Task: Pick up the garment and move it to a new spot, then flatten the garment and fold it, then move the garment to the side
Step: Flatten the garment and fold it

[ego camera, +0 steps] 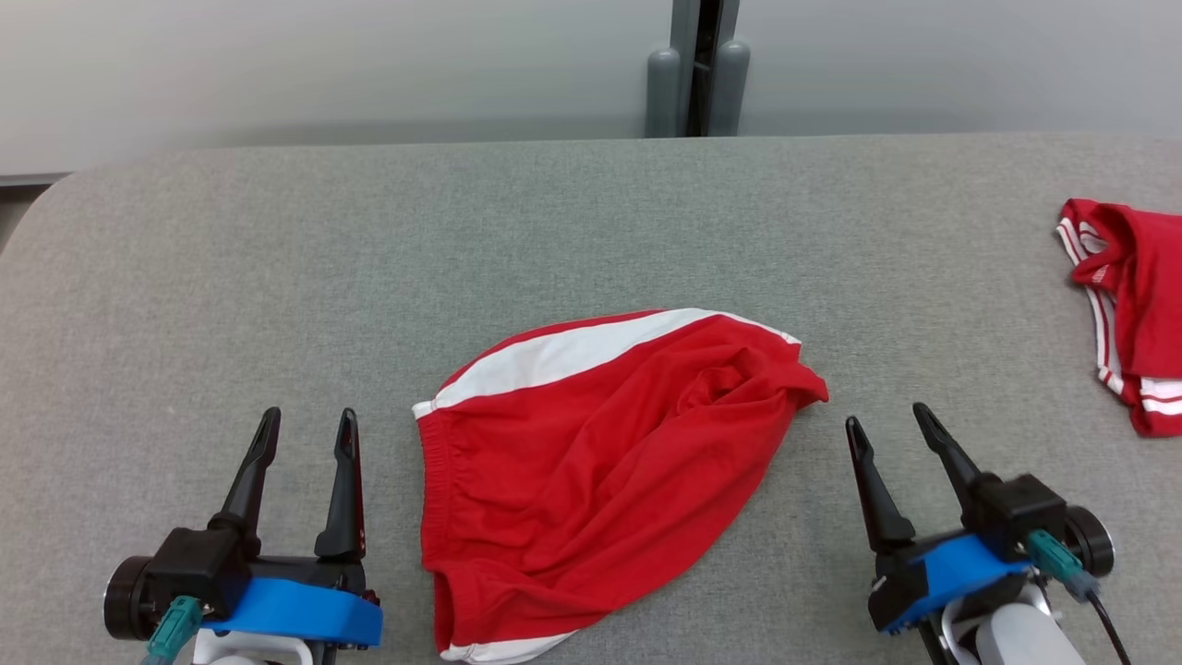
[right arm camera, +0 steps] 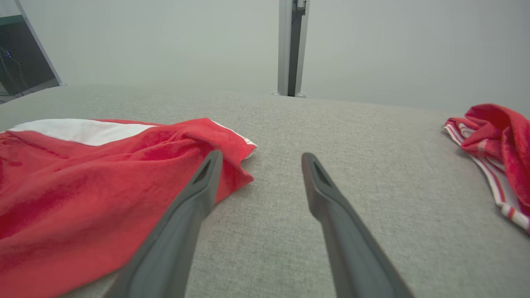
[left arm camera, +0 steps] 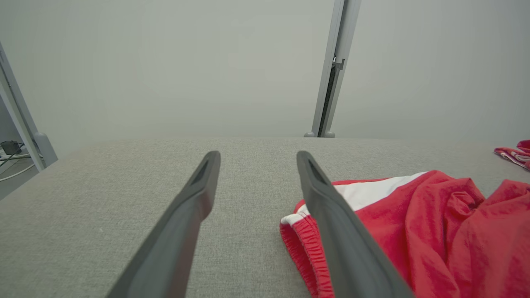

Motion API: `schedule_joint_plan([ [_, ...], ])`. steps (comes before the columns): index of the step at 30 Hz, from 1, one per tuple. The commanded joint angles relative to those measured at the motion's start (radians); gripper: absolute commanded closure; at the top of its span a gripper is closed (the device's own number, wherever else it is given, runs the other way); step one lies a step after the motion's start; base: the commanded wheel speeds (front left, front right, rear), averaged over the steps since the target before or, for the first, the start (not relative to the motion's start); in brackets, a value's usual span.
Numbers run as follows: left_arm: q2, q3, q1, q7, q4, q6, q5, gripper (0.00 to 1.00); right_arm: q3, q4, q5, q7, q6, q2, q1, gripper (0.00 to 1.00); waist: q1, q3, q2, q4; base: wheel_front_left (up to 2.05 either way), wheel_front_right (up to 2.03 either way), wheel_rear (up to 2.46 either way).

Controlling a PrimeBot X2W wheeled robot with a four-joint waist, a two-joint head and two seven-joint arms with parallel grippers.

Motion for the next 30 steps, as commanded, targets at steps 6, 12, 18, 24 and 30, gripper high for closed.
schedule_joint_plan([
  [6,0.003,-0.016,-0.029,-0.004,-0.005,0.0,-0.011,0.0,0.055,0.159,-0.025,0.005,-0.001,-0.031,-0.133,0.0,0.0001,0.04,0.0,0.041,0.0,0.0,0.0],
  [12,0.003,-0.034,-0.051,-0.004,-0.003,0.004,-0.024,0.0,0.102,0.324,-0.027,0.0,-0.001,-0.057,-0.244,0.0,0.0001,0.078,0.0,0.079,0.0,0.0,0.0],
  [18,0.003,-0.054,-0.068,-0.004,0.0,0.011,-0.034,0.0,0.184,0.454,-0.004,-0.003,-0.001,-0.071,-0.333,0.85,0.0001,0.103,0.0,0.098,0.0,0.0,0.0],
  [24,0.003,-0.053,-0.068,-0.004,0.005,0.016,-0.033,0.0,0.237,0.505,0.048,-0.007,-0.001,-0.081,-0.364,1.0,0.0001,0.1,0.0,0.089,0.0,0.0,0.0],
  [30,0.003,-0.053,-0.039,-0.004,0.013,0.017,-0.031,0.0,0.226,0.434,0.107,-0.007,-0.001,-0.084,-0.278,1.0,0.0001,0.056,0.0,0.056,0.0,0.0,0.0],
])
